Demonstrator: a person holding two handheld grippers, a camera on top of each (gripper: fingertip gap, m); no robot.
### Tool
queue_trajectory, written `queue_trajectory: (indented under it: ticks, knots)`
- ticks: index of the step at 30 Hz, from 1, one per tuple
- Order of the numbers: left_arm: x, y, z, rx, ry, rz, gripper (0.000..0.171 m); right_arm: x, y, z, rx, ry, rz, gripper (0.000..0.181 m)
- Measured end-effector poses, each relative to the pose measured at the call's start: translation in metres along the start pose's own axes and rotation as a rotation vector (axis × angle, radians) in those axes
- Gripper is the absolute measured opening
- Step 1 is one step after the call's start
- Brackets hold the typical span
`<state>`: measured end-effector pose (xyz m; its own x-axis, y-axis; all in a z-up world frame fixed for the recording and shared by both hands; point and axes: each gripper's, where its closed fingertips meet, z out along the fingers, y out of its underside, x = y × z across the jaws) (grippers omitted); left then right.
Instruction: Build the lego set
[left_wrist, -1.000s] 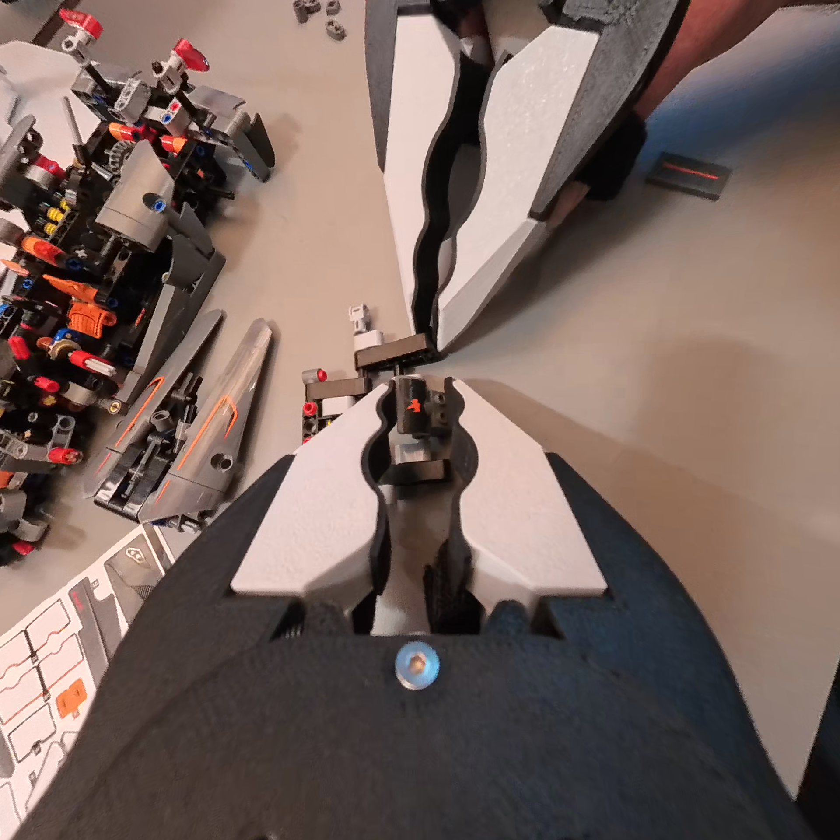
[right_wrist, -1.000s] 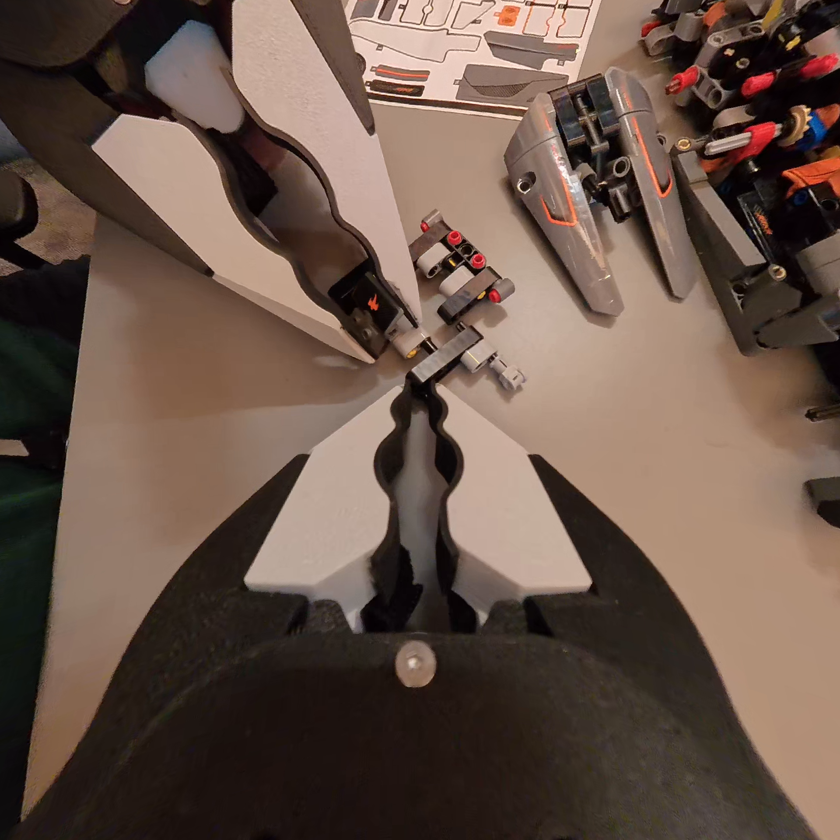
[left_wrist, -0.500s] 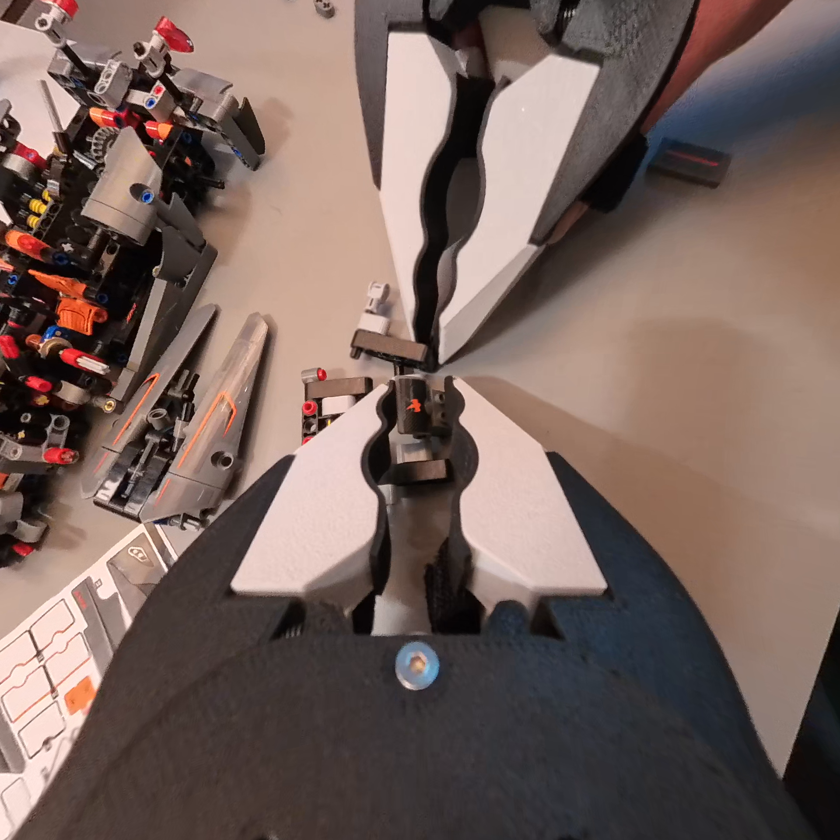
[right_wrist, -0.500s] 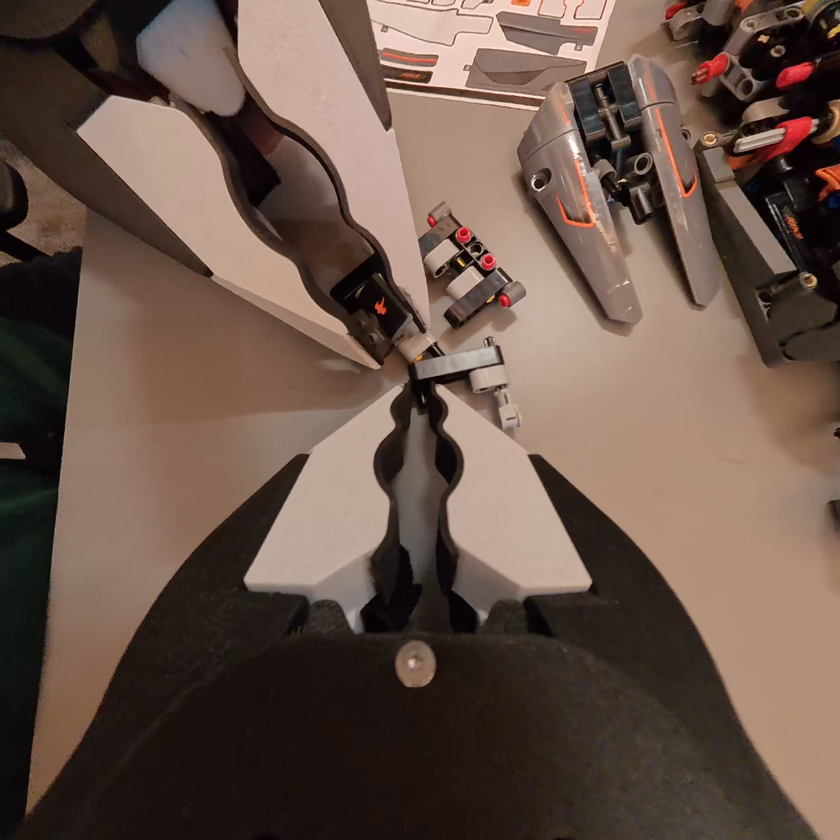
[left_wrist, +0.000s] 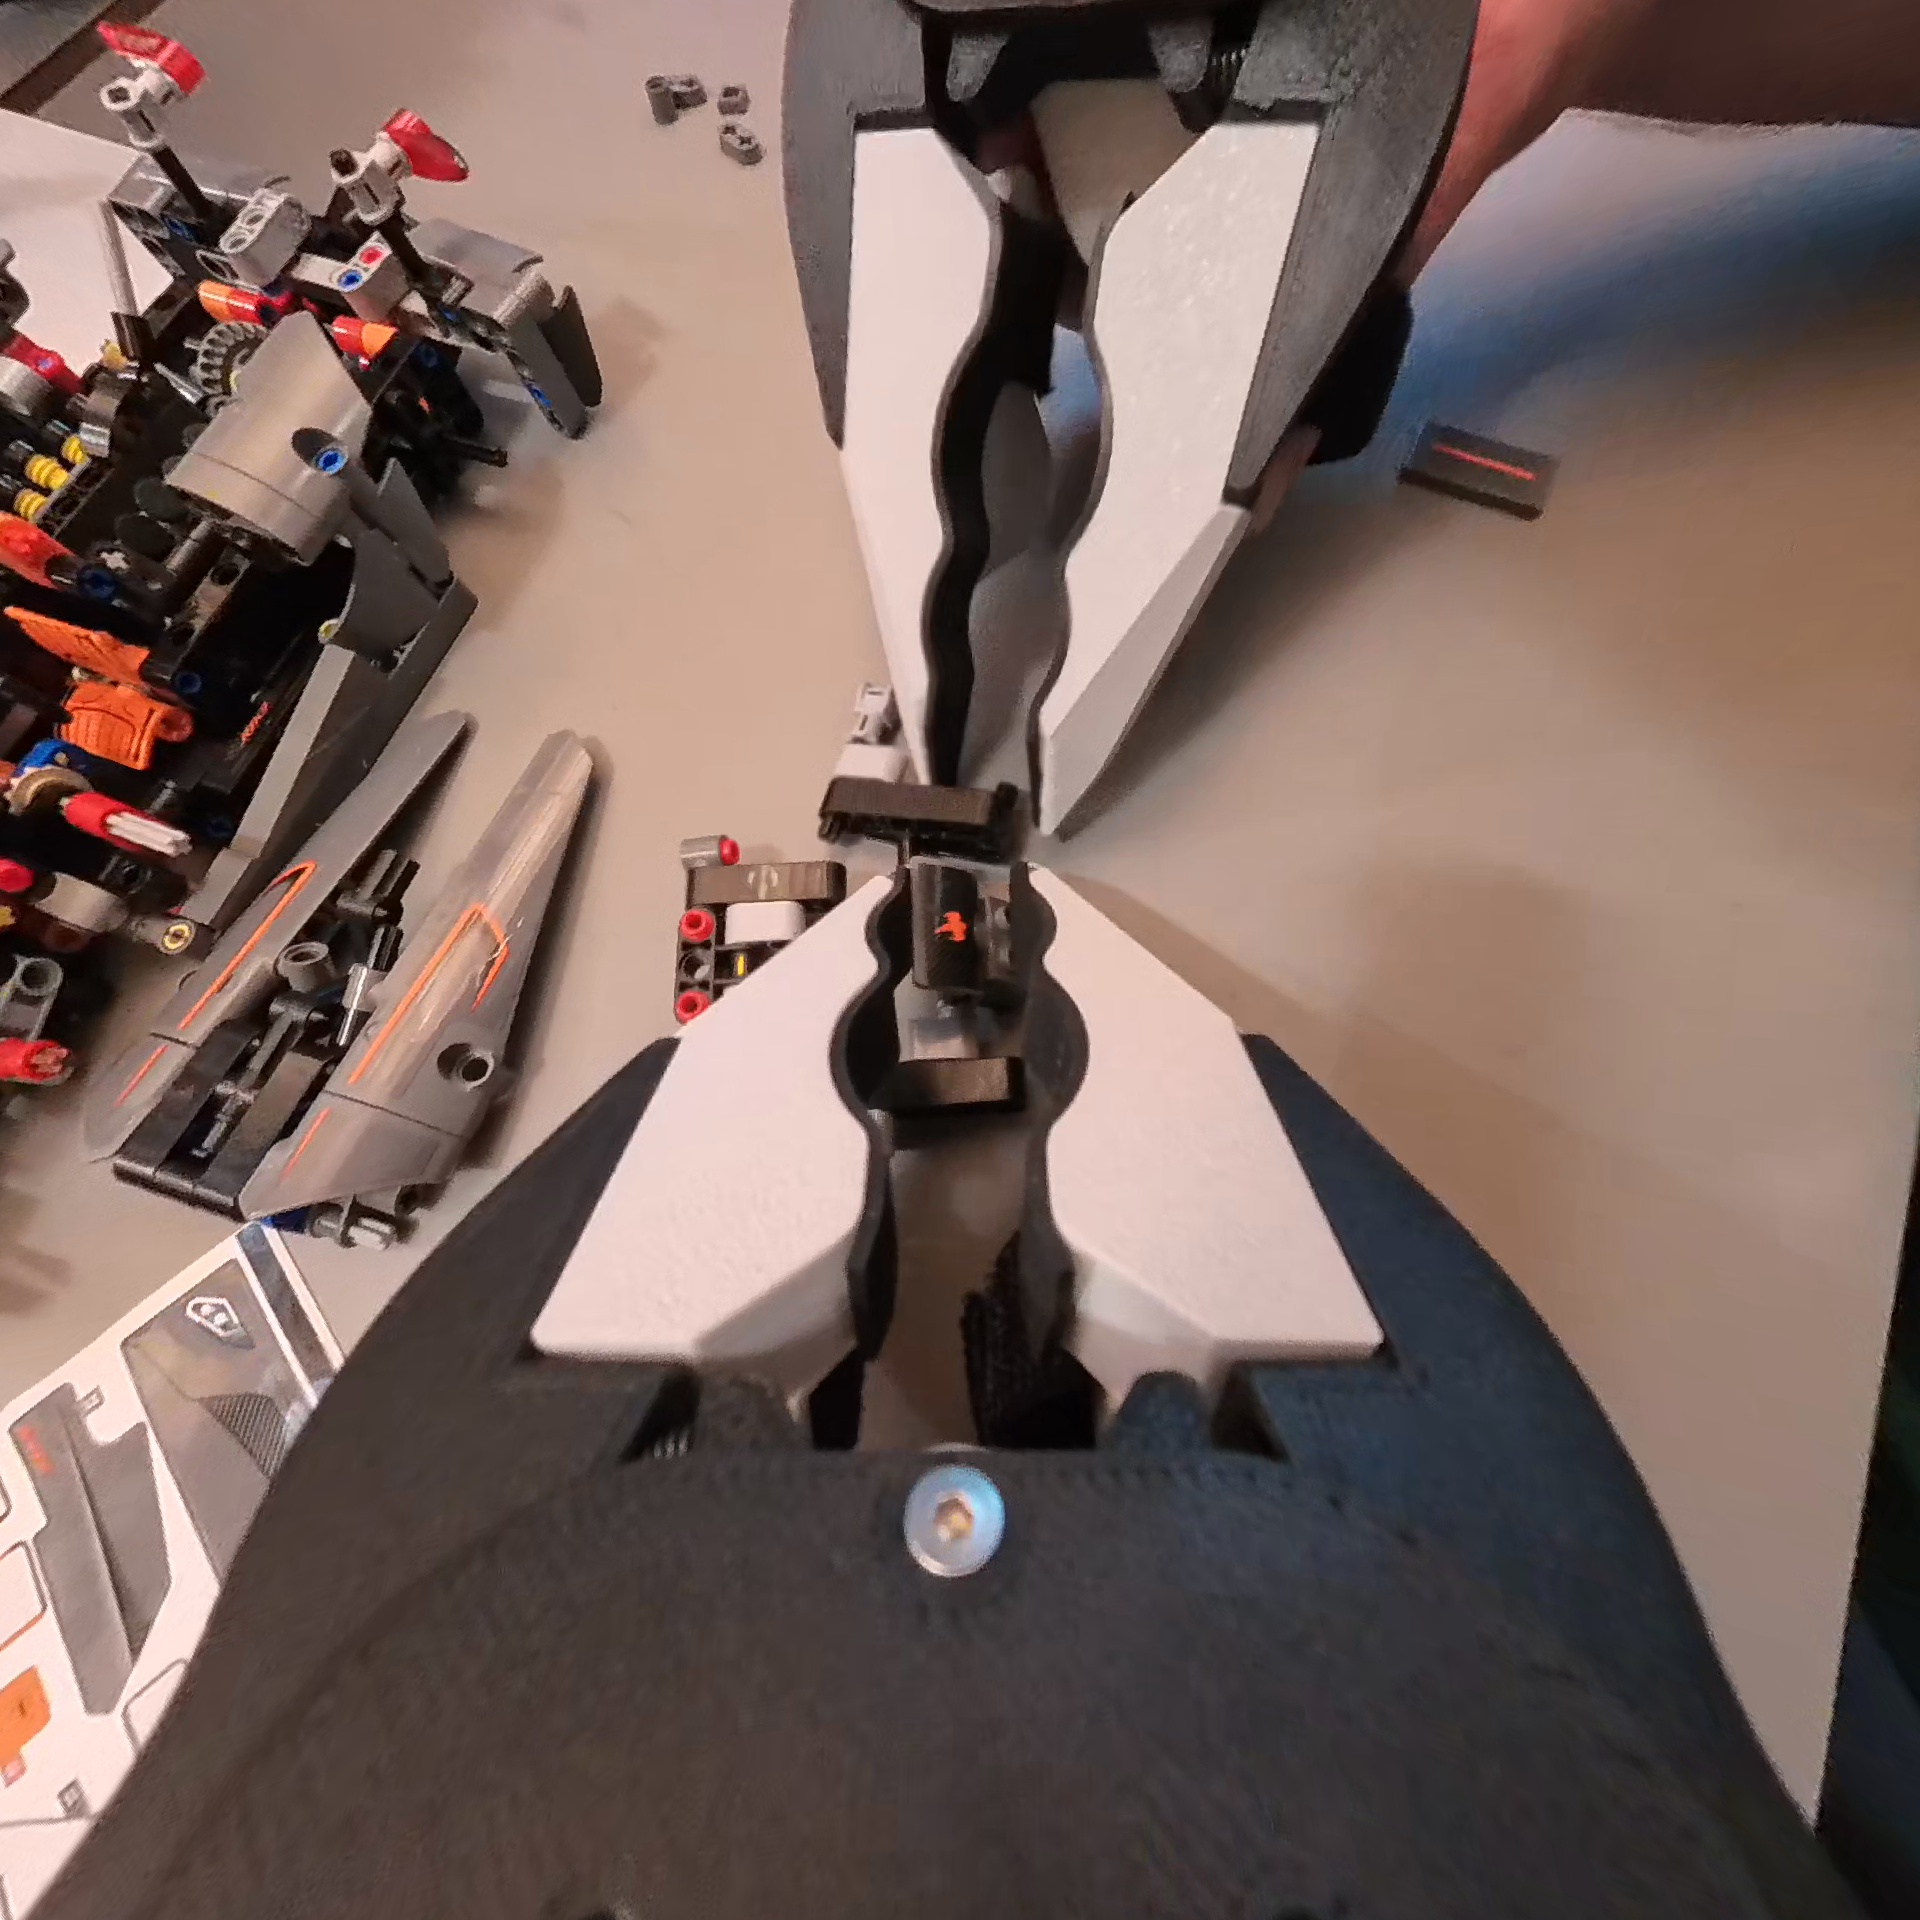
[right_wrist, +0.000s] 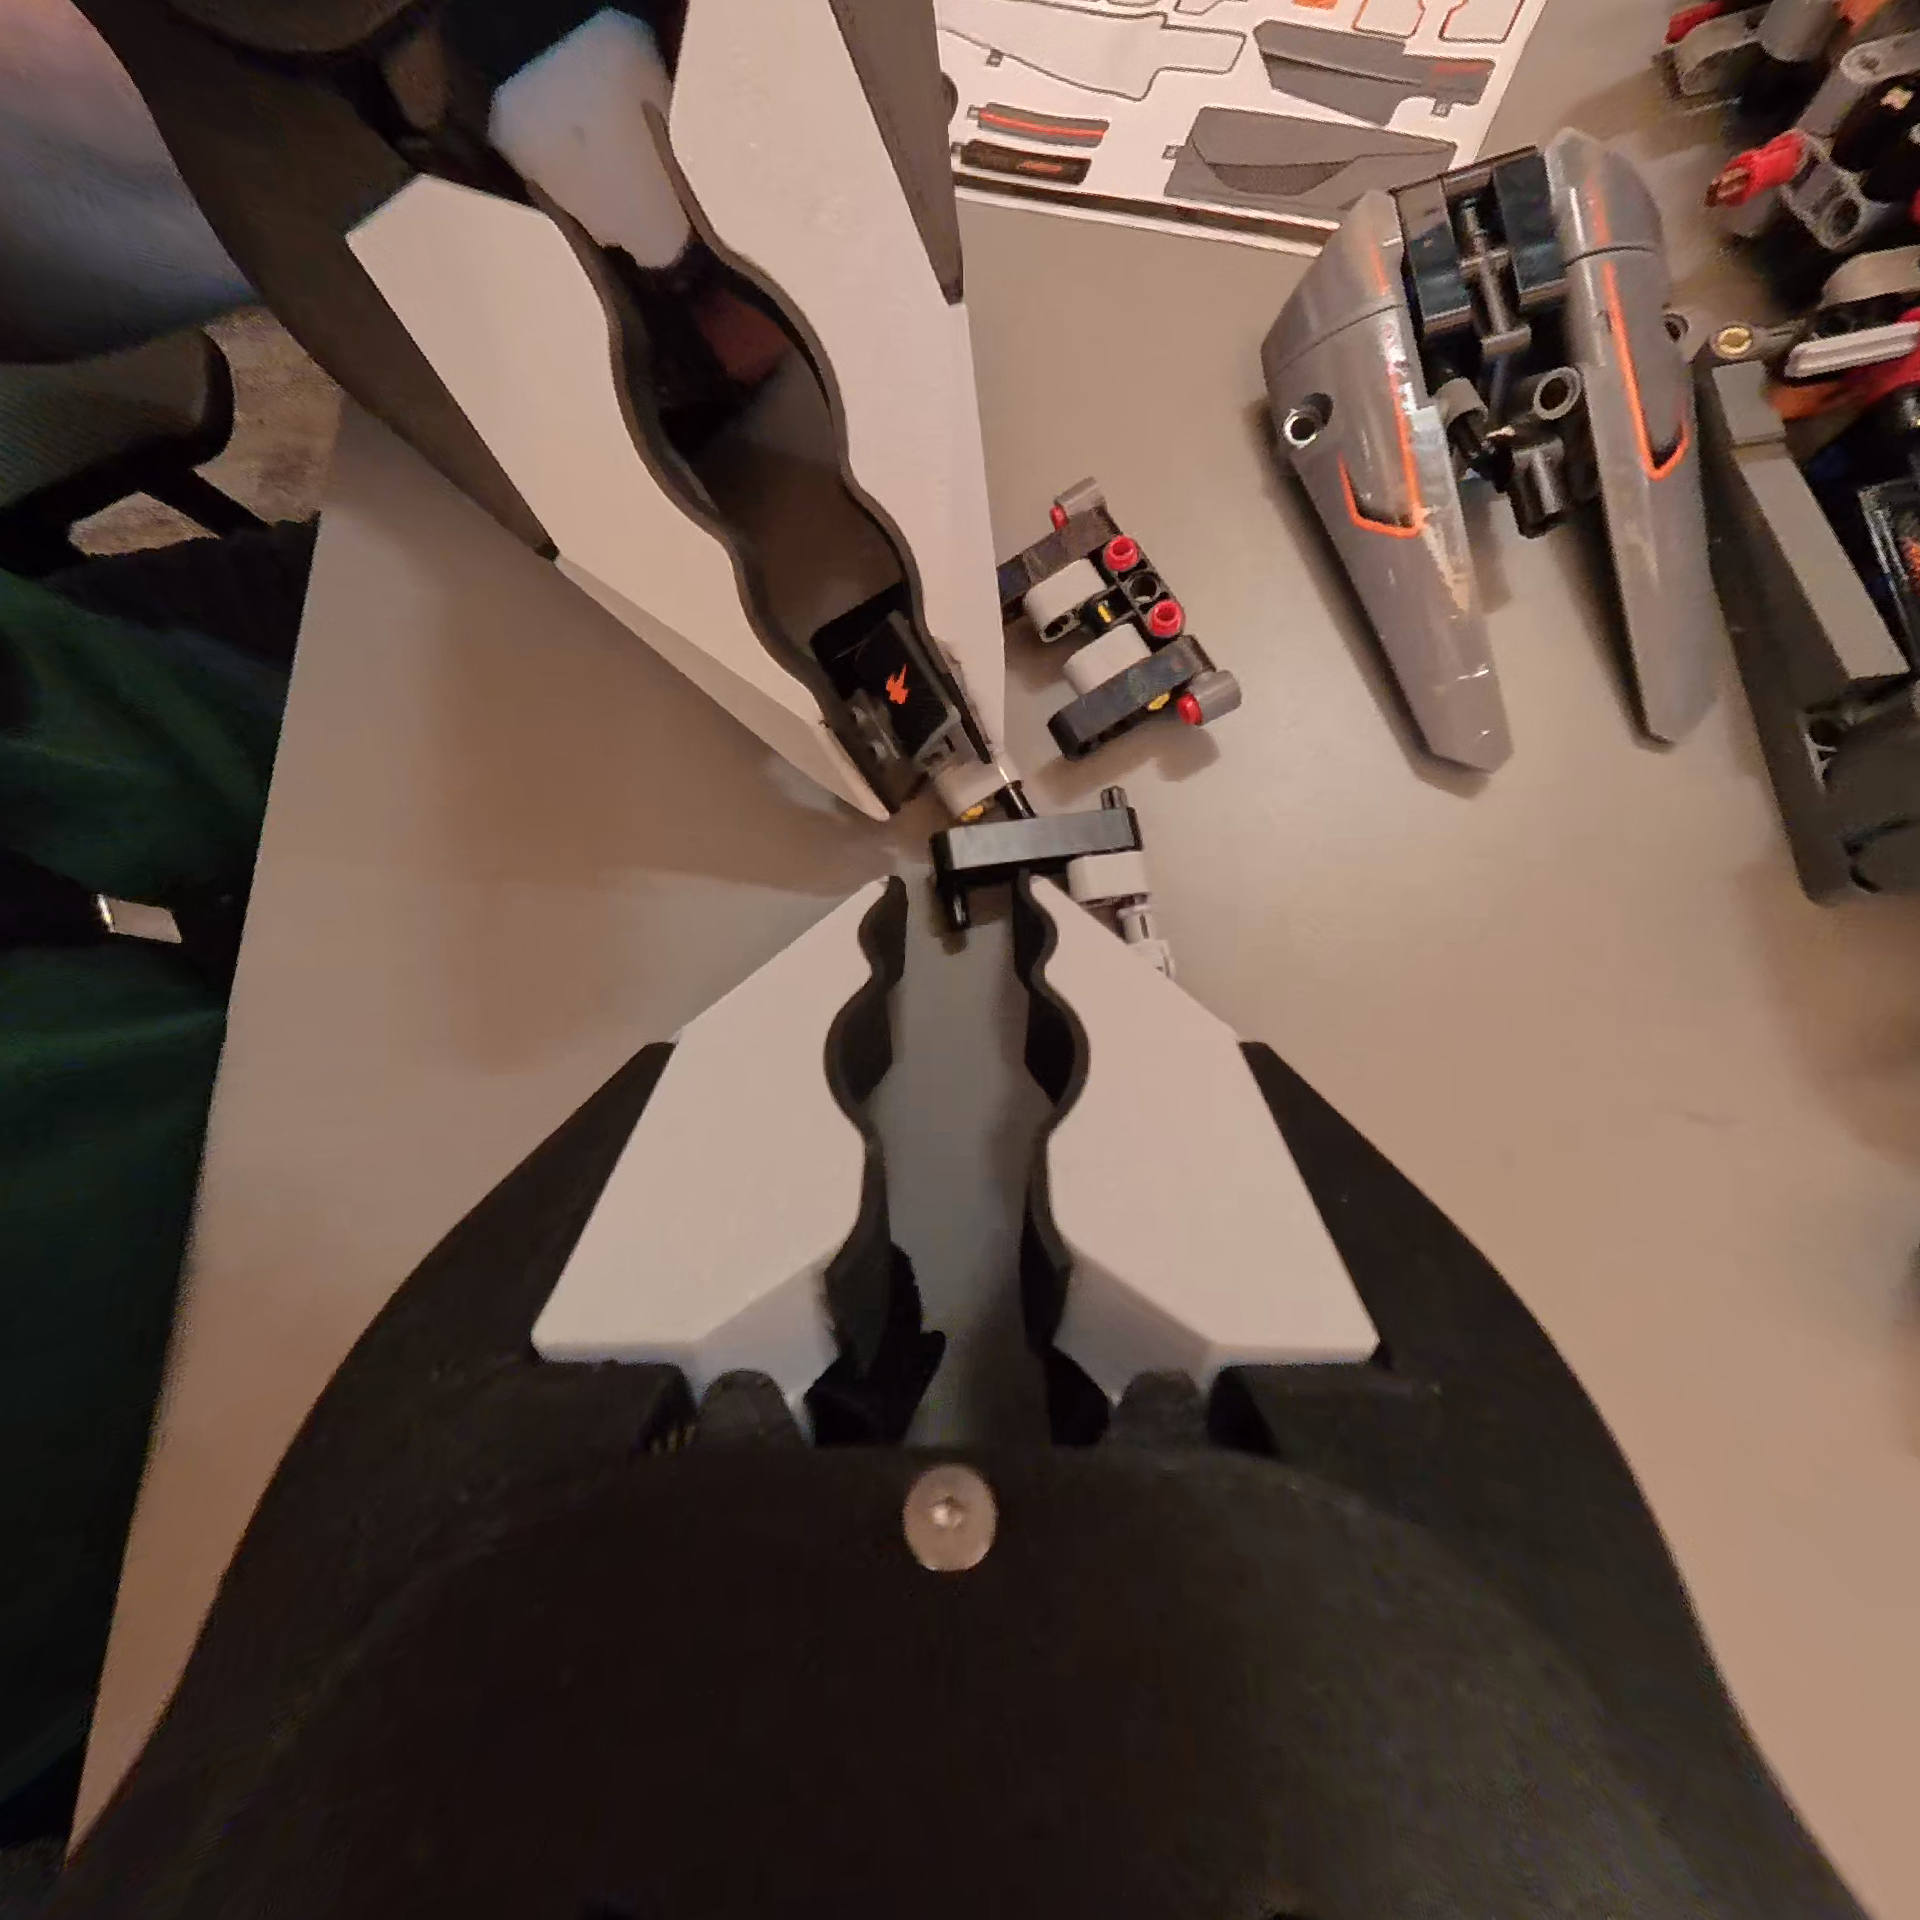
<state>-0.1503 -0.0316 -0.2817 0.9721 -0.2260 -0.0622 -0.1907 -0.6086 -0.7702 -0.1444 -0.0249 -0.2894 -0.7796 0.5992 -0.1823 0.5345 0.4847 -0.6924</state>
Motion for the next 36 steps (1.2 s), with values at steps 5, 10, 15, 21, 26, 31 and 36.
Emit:
queue_trajectory:
  ticks: [5,10,15,21,26,31,36]
  knots:
    - [-0.001,0.000,0.000,0.000,0.006,0.004,0.015,0.002,-0.002,0.002,-0.002,0.025,0.069,0.020]
    - [-0.001,0.000,0.001,0.000,0.014,0.002,0.015,0.003,-0.001,0.004,0.018,0.034,0.079,0.011]
    - [-0.001,0.000,0.000,0.001,0.016,0.005,0.015,0.000,0.001,0.004,0.006,0.002,0.024,0.003]
    - [-0.001,0.000,0.000,0.004,0.015,0.008,0.015,-0.004,-0.001,0.001,-0.026,-0.037,-0.009,0.013]
    - [-0.002,-0.001,-0.001,0.010,0.020,0.000,0.014,0.000,-0.008,-0.014,0.001,0.002,-0.029,0.019]
    - [-0.002,-0.002,-0.002,0.021,0.025,-0.003,0.010,0.011,-0.007,-0.005,-0.011,0.027,-0.026,0.039]
    - [-0.002,-0.002,-0.002,0.021,0.026,-0.005,0.010,0.010,-0.006,0.004,-0.037,0.038,-0.055,0.040]
